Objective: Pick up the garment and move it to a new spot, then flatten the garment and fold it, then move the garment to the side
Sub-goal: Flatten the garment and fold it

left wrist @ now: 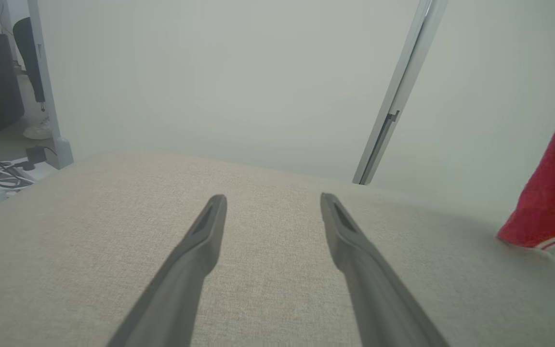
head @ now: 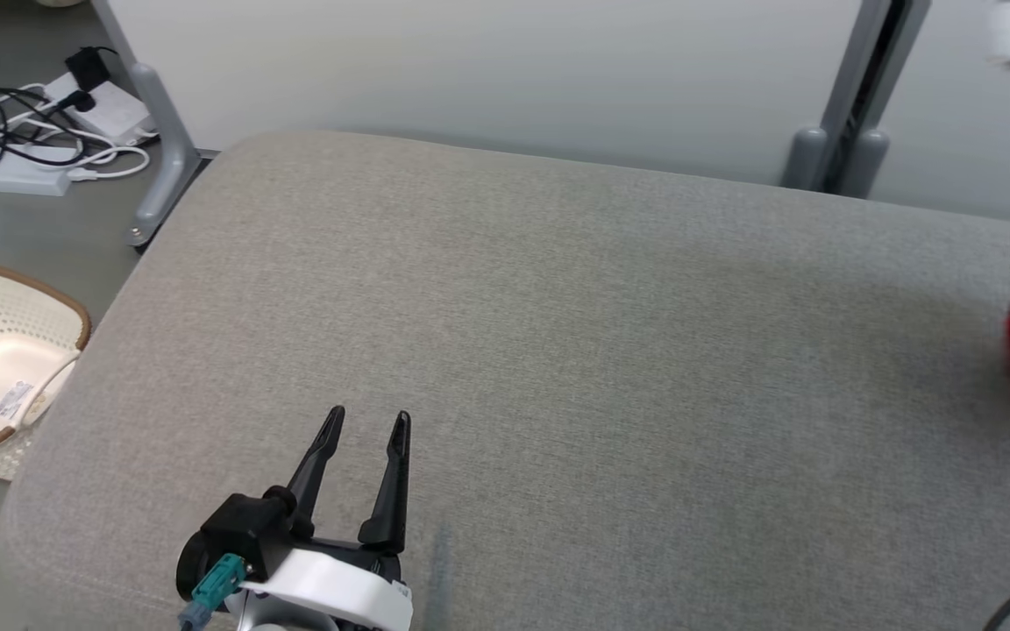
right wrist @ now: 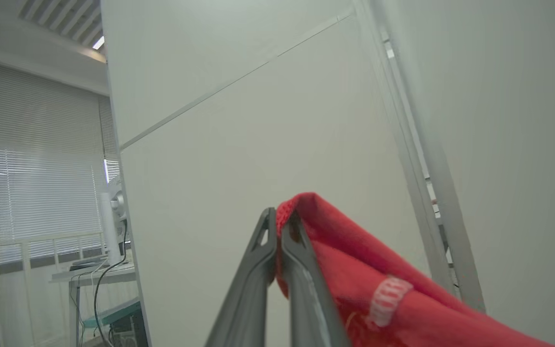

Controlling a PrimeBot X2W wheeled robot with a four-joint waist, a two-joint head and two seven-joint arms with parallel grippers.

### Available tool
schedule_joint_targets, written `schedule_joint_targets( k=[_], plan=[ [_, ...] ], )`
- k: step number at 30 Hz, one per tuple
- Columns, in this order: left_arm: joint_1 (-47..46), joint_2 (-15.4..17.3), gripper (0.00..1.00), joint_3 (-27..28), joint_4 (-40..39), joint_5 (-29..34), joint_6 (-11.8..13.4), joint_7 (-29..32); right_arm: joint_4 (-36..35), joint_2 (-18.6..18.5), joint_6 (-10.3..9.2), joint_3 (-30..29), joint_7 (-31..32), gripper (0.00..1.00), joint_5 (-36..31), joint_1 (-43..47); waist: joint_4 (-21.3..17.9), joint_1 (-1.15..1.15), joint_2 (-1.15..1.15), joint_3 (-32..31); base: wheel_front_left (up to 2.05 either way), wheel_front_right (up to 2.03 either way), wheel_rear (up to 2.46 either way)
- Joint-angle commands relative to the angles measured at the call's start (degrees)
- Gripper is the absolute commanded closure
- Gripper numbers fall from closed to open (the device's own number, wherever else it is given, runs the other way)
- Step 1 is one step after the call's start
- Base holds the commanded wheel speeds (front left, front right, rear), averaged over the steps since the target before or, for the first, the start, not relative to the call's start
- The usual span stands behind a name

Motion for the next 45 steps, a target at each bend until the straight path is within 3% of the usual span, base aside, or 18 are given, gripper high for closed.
schedule_joint_targets(
  k=[1, 5, 9, 12, 13, 16, 17, 18, 26, 33, 39, 43, 45],
  plan=[
    [0.23, 0.24, 0.00, 0.03, 0.00, -0.27, 0.19, -0.23, -0.11, 1.24, 0.00, 2.32, 0.60, 1.00, -0.60, 0.21, 0.79, 0.00, 0.00, -0.31, 0.00, 0.00, 0.00],
    [0.26, 0.25, 0.00, -0.55, 0.42, -0.47, 0.07, -0.23, 3.02, 6.96, 0.00, 11.25, 2.65, 1.00, -0.68, 3.34, 2.60, 0.00, 0.00, -0.57, 0.00, 0.00, 0.00],
    [-0.38, 0.25, 0.00, -1.36, 0.58, -0.84, -0.01, -0.23, 10.06, 10.44, 0.00, 19.60, 4.46, 1.00, -1.01, 7.86, 4.53, 0.00, 0.00, -0.22, 0.00, 0.00, 0.00],
    [-1.01, 0.21, 0.00, -2.05, 0.74, -1.02, -0.16, -0.23, 15.15, 11.40, 0.00, 25.95, 4.37, 1.00, -0.36, 10.65, 5.89, 0.00, 0.00, 0.27, 0.00, 0.00, 0.00],
    [-1.40, 0.21, 0.00, -2.77, 0.87, -1.19, -0.10, -0.23, 16.00, 11.60, 0.00, 30.81, 4.04, 1.00, 1.85, 12.00, 6.95, 0.00, 0.00, 0.57, 0.00, 0.00, 0.00],
    [-1.39, 0.28, 0.00, -3.20, 0.90, -1.60, 0.25, -0.23, 15.78, 11.61, 0.00, 35.00, 4.17, 1.00, 5.27, 12.50, 7.50, 0.00, 0.00, 0.81, 0.00, 0.00, 0.00],
    [-1.46, 0.26, 0.00, -3.34, 0.81, -1.70, 0.38, -0.23, 15.83, 11.57, 0.00, 36.85, 3.78, 0.85, 6.22, 11.88, 7.65, 0.00, 0.00, 0.97, 0.00, 0.00, 0.00],
    [-1.56, 0.23, 0.00, -3.51, 0.71, -1.76, 0.47, -0.23, 16.15, 11.52, 0.00, 38.16, 3.41, 0.01, 7.43, 11.10, 7.76, 0.00, 0.00, 1.20, 0.00, 0.00, 0.00],
    [-1.50, 0.23, 0.00, -2.93, 0.79, -2.24, 0.98, -0.23, 18.62, 11.51, 0.00, 45.89, 4.74, 0.00, 15.11, 5.88, 5.73, 0.00, 0.00, 1.13, 0.00, 0.00, 0.00],
    [-2.23, 0.23, 0.00, -2.16, 0.18, -1.64, 0.78, -0.23, 20.67, 11.57, 0.00, 49.67, 4.68, 0.00, 15.88, 1.44, 1.12, 0.00, 0.00, 0.42, 0.00, 0.00, 0.00],
    [-2.91, 0.22, 0.00, -1.19, -1.34, -1.79, 0.89, -0.23, 22.18, 9.42, -0.01, 48.19, -2.61, 0.00, 13.40, -0.26, -3.63, 0.00, 0.00, 0.26, 0.00, 0.00, 0.00],
    [-3.98, 0.23, 0.00, -0.49, -2.46, -2.68, 1.09, -0.23, 20.71, 5.75, 0.00, 43.52, -5.75, 0.00, 11.93, 1.81, -7.11, 0.00, 0.00, 0.43, 0.00, 0.00, 0.00],
    [-4.45, 0.22, 0.00, -0.52, -2.82, -2.61, 1.13, -0.22, 16.73, 3.15, 0.00, 39.09, -6.13, 0.00, 9.97, 3.14, -8.72, 0.00, 0.00, 0.60, 0.00, 0.00, 0.00]
  ],
)
